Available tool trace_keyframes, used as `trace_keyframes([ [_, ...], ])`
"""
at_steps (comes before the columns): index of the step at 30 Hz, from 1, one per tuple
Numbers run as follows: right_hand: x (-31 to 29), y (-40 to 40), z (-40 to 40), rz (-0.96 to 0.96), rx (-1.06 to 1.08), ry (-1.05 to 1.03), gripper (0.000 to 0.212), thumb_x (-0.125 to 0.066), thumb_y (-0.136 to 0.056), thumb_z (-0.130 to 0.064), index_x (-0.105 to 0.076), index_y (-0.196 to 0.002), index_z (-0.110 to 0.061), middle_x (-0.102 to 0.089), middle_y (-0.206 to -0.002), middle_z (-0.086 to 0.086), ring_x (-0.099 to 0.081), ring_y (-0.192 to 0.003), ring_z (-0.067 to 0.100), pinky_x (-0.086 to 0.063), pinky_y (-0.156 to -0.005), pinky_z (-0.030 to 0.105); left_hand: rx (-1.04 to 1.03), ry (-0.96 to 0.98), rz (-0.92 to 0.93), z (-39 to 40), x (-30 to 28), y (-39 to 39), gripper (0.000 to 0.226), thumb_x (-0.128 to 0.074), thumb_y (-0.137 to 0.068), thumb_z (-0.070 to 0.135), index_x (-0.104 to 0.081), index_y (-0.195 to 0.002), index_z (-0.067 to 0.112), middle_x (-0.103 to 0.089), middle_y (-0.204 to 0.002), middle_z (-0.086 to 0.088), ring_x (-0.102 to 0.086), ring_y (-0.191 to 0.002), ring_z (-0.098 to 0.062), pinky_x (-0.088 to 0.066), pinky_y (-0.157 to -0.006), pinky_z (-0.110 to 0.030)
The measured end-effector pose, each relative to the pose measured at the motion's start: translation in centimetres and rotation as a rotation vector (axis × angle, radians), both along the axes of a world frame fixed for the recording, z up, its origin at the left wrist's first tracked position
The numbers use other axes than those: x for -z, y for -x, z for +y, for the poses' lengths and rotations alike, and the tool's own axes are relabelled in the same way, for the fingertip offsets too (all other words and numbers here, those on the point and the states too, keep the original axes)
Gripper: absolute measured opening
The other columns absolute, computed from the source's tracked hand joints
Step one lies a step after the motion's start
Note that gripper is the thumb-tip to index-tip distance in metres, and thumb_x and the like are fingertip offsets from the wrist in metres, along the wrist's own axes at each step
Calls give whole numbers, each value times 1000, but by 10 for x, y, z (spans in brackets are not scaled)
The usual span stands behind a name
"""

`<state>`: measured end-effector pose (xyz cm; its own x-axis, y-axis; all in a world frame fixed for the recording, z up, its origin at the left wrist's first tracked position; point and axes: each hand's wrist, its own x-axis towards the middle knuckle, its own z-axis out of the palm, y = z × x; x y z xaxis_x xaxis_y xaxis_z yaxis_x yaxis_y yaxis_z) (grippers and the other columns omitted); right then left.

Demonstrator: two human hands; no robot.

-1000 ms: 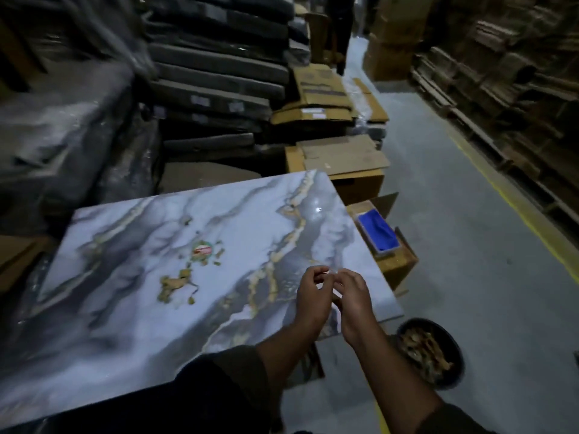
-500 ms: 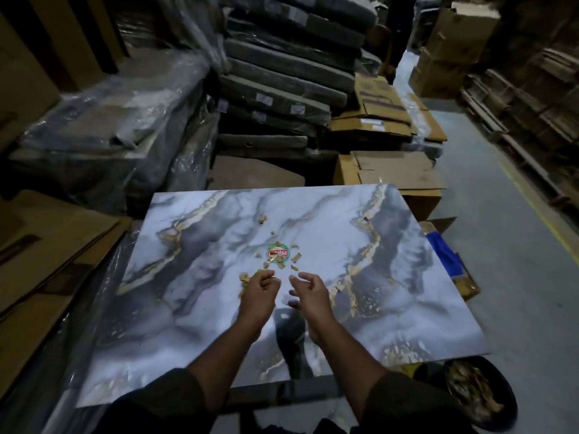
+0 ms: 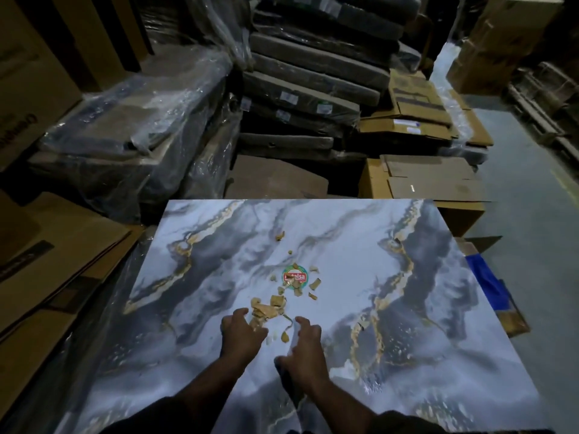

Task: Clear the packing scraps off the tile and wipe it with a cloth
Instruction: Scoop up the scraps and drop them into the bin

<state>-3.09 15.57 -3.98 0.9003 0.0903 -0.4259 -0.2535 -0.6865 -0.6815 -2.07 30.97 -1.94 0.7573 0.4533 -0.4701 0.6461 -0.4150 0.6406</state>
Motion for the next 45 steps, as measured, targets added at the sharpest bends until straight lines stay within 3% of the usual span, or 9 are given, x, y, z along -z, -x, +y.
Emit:
trace_keyframes([
  [10,-18,-74,1,-256,88,-199,43,-56,-91,0,-55,-133,-11,-56,-124,6,-58,-114,21,-44,-98,25,67,394,-184,-20,-9,-41,52,-60,-97,-2,-44,-144,13,-56,-125,-1,-60,-107,-10,-50,-80,-9],
  [15,-7,-120,-37,-400,262,-74,40,-61,-85,8,-62,-124,0,-57,-122,19,-52,-116,37,-39,-104,39,-64,350,-228,1,-6,-37,42,-64,-93,-5,-52,-128,14,-58,-110,-5,-59,-98,-21,-48,-84,-23],
  [22,6,-159,-14,-329,237,-37,41,-62,-89,3,-63,-130,2,-56,-129,22,-46,-124,42,-28,-110,40,212,94,-60,16,-4,-23,26,-84,-75,10,-60,-84,16,-64,-73,-8,-62,-70,-24,-50,-68,-31],
  [25,10,-144,15,-326,78,-122,36,-57,-90,5,-67,-124,-2,-59,-124,17,-49,-120,35,-34,-110,39,360,272,206,10,1,-15,26,-85,-76,17,-59,-72,21,-67,-64,-4,-66,-64,-21,-49,-61,-26],
  [28,5,-137,26,-321,64,-279,33,-53,-94,7,-69,-120,-5,-64,-120,10,-57,-117,27,-42,-108,35,362,354,125,11,8,-15,24,-84,-75,10,-61,-83,16,-67,-66,-3,-64,-64,-17,-50,-70,-32],
  [32,2,-149,8,-378,338,-144,32,-51,-90,12,-70,-114,3,-64,-113,20,-60,-111,37,-46,-102,41,373,385,37,16,13,-28,39,-81,-83,10,-62,-117,12,-63,-95,6,-63,-79,-2,-52,-78,-15],
  [37,-5,-128,18,-274,105,-254,33,-51,-90,12,-71,-114,1,-67,-119,15,-60,-116,31,-45,-108,44,218,507,-109,16,15,-49,28,-78,-82,12,-69,-105,27,-70,-97,0,-68,-82,-4,-54,-77,-21],
  [42,-5,-118,-14,-393,323,-181,34,-56,-88,11,-72,-113,-6,-63,-111,10,-62,-107,29,-46,-99,30,76,200,-209,23,23,-57,5,-71,-78,24,-67,-79,26,-72,-77,4,-65,-69,-15,-53,-73,-32],
  [45,8,-106,-54,-518,475,54,33,-54,-87,4,-72,-115,-1,-62,-111,21,-55,-109,39,-37,-102,35,10,3,-252,25,23,-53,24,-73,-82,18,-59,-94,33,-63,-104,3,-68,-79,-16,-57,-78,-35],
])
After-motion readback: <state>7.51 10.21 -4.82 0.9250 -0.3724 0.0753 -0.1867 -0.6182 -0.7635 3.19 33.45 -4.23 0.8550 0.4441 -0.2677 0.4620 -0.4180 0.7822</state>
